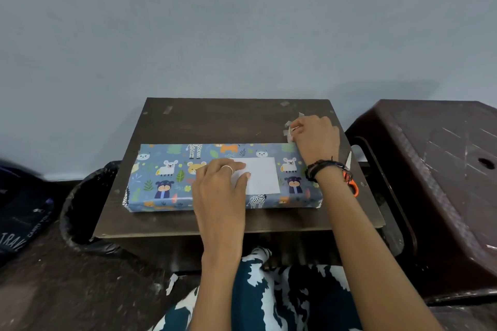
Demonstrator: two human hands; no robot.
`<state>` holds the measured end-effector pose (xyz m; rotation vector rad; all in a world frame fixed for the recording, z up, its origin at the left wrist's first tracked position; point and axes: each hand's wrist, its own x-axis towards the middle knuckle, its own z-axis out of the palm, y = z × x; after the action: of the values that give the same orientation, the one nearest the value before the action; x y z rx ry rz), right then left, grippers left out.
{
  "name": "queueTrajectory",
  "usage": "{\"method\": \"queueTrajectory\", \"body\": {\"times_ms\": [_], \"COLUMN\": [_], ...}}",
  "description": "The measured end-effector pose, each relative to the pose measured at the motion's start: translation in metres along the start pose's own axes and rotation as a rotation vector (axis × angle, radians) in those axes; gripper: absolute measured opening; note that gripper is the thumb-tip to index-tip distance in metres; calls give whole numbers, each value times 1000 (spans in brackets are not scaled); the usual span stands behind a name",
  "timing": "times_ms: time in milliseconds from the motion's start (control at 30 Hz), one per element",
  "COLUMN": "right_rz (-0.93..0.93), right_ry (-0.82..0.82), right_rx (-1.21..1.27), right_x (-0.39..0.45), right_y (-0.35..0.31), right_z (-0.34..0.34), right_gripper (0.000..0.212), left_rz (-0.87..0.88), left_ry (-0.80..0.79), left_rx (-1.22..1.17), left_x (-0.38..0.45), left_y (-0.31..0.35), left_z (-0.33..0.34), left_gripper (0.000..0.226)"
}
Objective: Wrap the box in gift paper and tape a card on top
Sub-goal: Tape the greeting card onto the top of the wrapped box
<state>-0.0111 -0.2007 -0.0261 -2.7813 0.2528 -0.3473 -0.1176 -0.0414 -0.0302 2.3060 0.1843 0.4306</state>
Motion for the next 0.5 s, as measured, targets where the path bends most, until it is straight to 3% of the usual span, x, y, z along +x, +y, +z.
{"method": "queueTrajectory", "body": {"times_ms": [333, 500], "right_rz": [-43, -164], "right_ry": [99, -77], "right_rx": [156, 297], "right_x": [10, 19], "right_y": [25, 31], "right_z": [1, 9], "right_gripper": [37, 21], "left_rz": [-26, -39], "left_ry": [47, 34], "left_rx": [47, 71], "left_x": [2, 3], "left_y": [0, 1], "left_z": [11, 13], "left_gripper": [8, 9]}}
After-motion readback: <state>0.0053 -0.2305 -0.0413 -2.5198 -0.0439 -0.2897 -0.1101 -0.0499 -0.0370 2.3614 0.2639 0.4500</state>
